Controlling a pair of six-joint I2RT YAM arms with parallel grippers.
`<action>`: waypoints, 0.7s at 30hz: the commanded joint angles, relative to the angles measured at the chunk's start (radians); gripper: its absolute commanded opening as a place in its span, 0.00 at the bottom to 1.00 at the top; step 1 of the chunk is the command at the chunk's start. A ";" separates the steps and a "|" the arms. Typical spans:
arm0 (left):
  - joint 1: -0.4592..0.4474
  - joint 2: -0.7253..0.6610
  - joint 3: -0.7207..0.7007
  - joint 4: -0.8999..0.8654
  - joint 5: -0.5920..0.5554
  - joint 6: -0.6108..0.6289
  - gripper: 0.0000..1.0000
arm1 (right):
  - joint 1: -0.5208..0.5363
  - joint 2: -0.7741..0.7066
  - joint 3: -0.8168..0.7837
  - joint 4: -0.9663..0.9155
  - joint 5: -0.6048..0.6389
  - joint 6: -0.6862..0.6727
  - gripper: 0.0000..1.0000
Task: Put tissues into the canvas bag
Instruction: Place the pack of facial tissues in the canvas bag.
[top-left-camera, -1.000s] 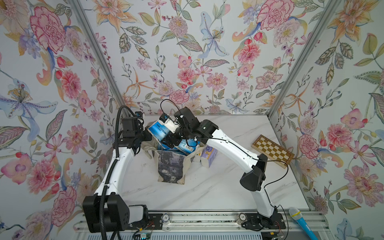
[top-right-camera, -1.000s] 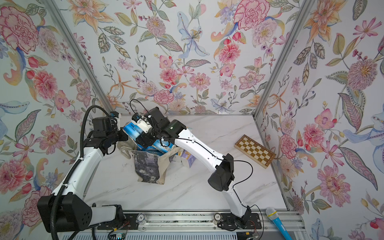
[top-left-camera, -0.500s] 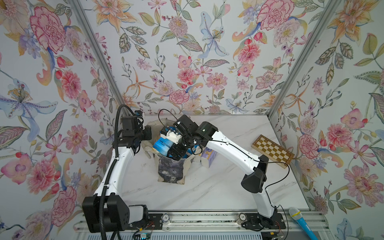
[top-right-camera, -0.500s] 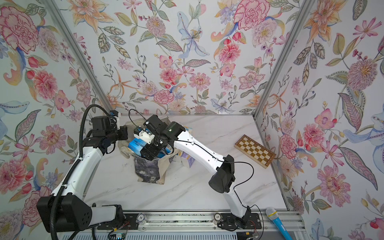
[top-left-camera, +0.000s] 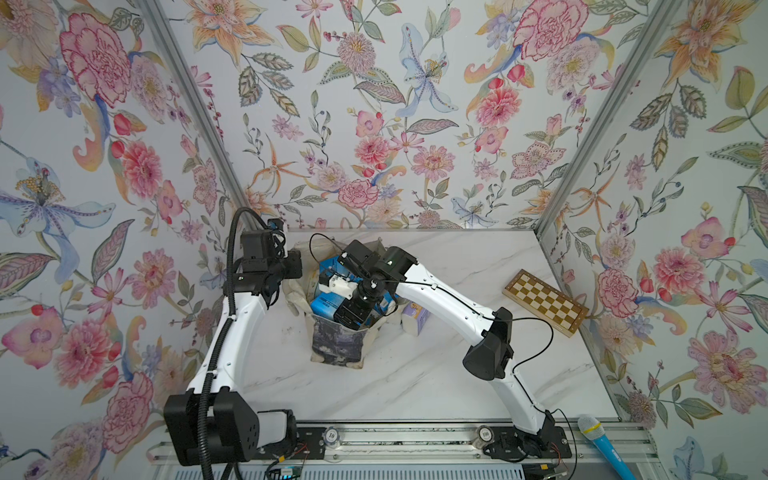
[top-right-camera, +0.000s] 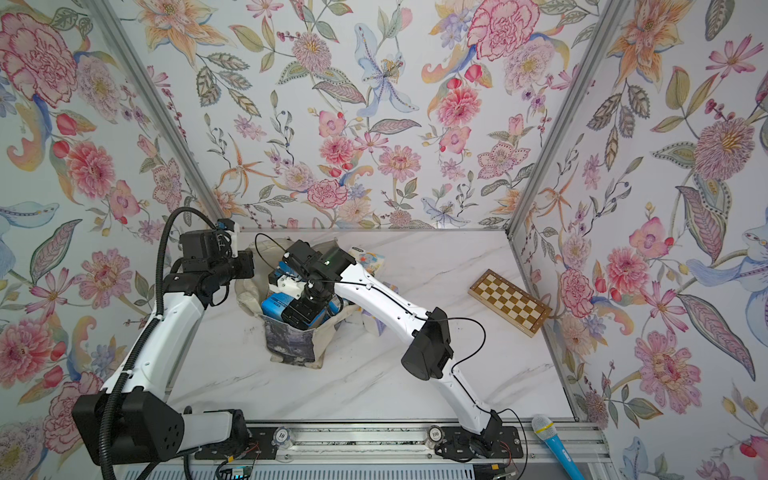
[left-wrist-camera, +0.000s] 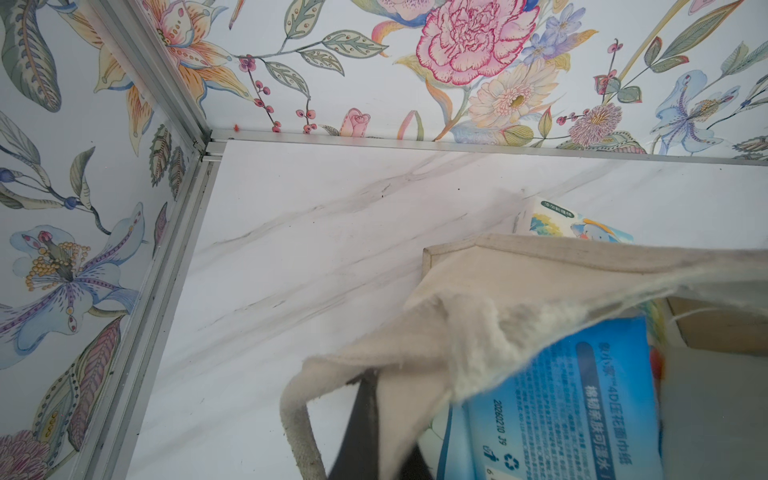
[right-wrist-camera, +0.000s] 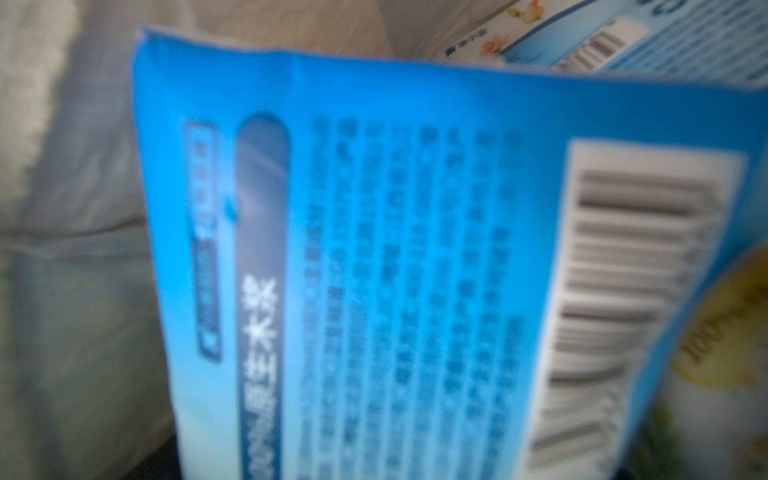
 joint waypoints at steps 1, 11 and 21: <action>0.013 -0.014 0.057 0.075 0.004 -0.011 0.02 | 0.029 0.051 0.026 -0.064 -0.036 -0.005 0.88; 0.013 -0.005 0.049 0.076 0.000 -0.011 0.03 | -0.011 0.010 0.135 -0.044 -0.001 -0.012 0.99; 0.016 0.011 0.043 0.080 0.002 -0.010 0.03 | -0.105 -0.127 0.136 0.072 -0.138 0.029 0.99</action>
